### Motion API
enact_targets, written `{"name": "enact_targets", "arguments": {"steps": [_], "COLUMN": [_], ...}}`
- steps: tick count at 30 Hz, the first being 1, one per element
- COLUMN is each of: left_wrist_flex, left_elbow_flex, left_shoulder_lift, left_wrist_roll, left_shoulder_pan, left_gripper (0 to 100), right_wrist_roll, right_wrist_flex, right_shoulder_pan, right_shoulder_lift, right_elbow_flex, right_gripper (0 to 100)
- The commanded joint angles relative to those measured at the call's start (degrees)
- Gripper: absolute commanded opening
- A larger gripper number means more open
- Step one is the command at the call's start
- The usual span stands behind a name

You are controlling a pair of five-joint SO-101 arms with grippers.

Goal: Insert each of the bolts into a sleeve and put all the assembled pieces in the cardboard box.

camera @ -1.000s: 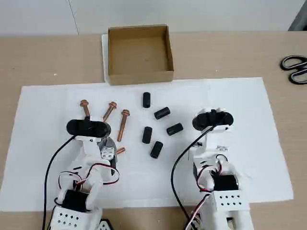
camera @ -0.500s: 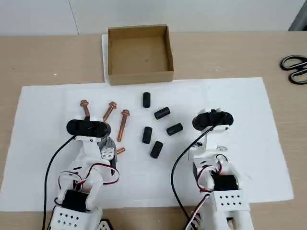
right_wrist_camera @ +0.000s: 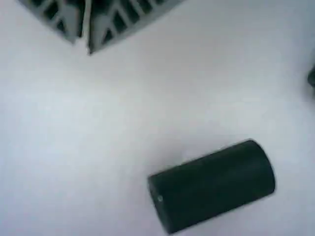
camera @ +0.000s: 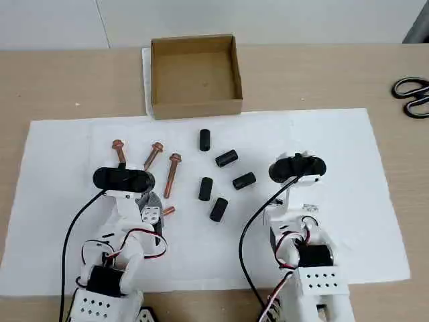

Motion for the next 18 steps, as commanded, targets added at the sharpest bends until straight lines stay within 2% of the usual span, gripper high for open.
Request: {"name": "enact_targets", "arguments": {"steps": [1,12,18], "left_wrist_flex": [0.09,0.09,0.09], "left_elbow_flex": [-2.42,-2.42,-2.42], "left_shoulder_lift": [-0.53,-0.53,-0.53], "left_wrist_roll": [-0.35,-0.35,-0.35], "left_shoulder_pan": [-0.09,-0.09,0.0], "left_gripper": [1,1,1], "right_wrist_roll": [0.88,0.88,0.88], "right_wrist_flex": [-1.54,-1.63,-1.63], "right_shoulder_pan": [-1.36,-6.9,-7.52], "right_shoulder_lift": [-0.66,-0.66,-0.66], "right_elbow_flex": [-0.26,-0.26,-0.35], "right_gripper": [0.5,0.4,0.4]}}
